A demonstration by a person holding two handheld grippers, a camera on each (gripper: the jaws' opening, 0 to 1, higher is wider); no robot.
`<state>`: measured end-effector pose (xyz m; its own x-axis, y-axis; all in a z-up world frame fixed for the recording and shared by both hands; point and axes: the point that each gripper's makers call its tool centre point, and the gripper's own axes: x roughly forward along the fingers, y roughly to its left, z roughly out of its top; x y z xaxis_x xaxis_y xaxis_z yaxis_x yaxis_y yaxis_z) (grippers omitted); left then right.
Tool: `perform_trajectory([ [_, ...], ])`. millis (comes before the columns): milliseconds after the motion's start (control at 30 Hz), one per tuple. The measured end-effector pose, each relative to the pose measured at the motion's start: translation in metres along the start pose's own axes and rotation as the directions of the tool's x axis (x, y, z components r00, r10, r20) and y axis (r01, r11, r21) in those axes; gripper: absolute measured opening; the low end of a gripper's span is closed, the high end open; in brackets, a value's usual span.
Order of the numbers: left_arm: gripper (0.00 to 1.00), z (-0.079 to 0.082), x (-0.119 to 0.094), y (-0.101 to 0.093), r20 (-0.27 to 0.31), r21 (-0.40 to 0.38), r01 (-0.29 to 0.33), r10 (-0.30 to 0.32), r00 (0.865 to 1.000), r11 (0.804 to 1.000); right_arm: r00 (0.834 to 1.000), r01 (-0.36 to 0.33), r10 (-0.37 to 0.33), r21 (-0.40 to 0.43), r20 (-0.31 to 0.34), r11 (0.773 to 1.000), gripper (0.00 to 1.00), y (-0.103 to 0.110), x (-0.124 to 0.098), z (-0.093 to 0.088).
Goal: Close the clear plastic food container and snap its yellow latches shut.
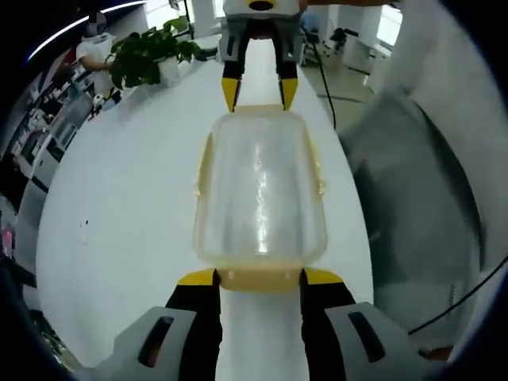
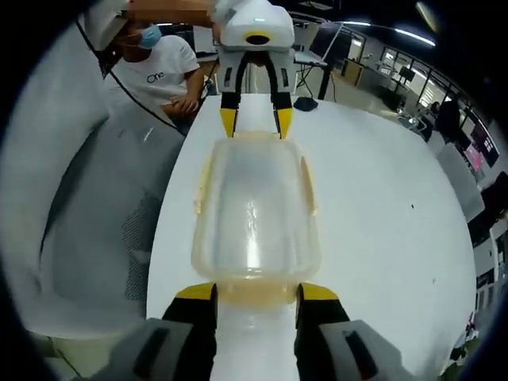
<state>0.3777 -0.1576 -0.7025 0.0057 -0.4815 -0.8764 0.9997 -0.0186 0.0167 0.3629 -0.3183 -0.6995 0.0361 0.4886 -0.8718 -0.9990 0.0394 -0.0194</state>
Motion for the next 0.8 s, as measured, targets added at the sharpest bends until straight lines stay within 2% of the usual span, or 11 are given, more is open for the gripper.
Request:
perform_trajectory([
  [133, 0.36, 0.007, 0.008, 0.002, -0.002, -0.01, 0.002, -0.002, 1.0, 1.0, 1.0, 0.018, -0.018, -0.029, -0.008, 0.999, 0.36, -0.004, -0.003, -0.01],
  [300, 0.36, 0.015, 0.02, 0.001, 0.0, -0.015, 0.009, -0.009, 1.0, 1.0, 1.0, 0.001, -0.001, -0.026, -0.01, 1.0, 0.36, -0.006, -0.006, -0.023],
  [800, 0.36, 0.023, 0.044, 0.008, -0.04, -0.009, 0.012, -0.012, 0.999, 1.0, 1.0, -0.008, 0.007, -0.029, -0.021, 1.0, 0.36, -0.014, -0.002, -0.047],
])
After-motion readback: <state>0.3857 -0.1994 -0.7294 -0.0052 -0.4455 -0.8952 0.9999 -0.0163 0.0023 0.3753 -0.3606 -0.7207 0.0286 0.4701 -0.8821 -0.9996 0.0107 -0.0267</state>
